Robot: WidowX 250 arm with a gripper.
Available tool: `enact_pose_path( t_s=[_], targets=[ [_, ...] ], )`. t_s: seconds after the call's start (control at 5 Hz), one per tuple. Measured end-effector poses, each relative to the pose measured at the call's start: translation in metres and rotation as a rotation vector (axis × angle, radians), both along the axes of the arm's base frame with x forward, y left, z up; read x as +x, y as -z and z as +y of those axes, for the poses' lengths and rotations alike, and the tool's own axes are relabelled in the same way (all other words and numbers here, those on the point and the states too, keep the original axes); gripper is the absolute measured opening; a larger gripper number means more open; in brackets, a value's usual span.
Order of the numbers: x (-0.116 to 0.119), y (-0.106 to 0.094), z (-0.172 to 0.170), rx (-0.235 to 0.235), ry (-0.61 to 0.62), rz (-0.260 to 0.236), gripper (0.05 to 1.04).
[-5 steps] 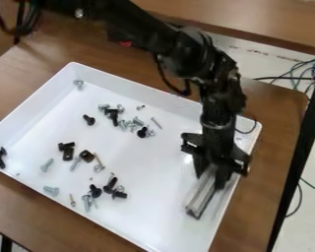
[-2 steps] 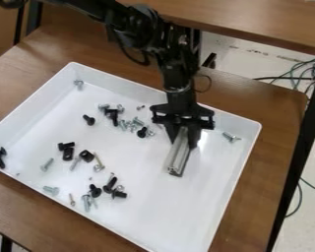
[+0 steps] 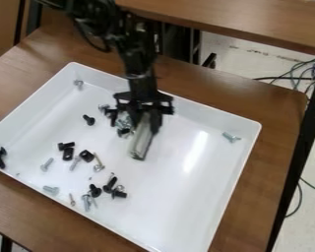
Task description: Sweep into pile
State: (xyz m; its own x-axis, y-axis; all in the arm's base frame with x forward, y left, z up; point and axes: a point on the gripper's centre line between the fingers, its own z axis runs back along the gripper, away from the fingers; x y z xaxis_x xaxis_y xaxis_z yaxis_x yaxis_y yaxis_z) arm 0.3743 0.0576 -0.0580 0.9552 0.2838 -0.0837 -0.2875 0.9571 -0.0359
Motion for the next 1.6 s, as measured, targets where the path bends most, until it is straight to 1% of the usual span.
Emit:
enact_pose_path(
  t_s=[0.2,0.4,0.6,0.8,1.0,1.2,1.4,1.6],
  targets=[
    [-0.002,-0.001,0.025,0.022,-0.023,0.014,0.356],
    [-0.006,-0.001,0.045,0.059,-0.028,0.032,0.356],
    [-0.015,-0.002,0.067,0.095,-0.086,0.037,0.356],
    [-0.022,-0.007,0.082,0.117,-0.137,0.028,0.356],
    [-0.035,-0.009,0.082,0.135,-0.163,0.032,0.356],
    [-0.050,-0.011,0.074,0.117,-0.175,0.030,0.356],
    [-0.060,-0.015,0.053,0.097,-0.159,0.037,0.356],
    [-0.059,-0.038,0.012,0.127,-0.101,-0.001,0.356]
  ],
)
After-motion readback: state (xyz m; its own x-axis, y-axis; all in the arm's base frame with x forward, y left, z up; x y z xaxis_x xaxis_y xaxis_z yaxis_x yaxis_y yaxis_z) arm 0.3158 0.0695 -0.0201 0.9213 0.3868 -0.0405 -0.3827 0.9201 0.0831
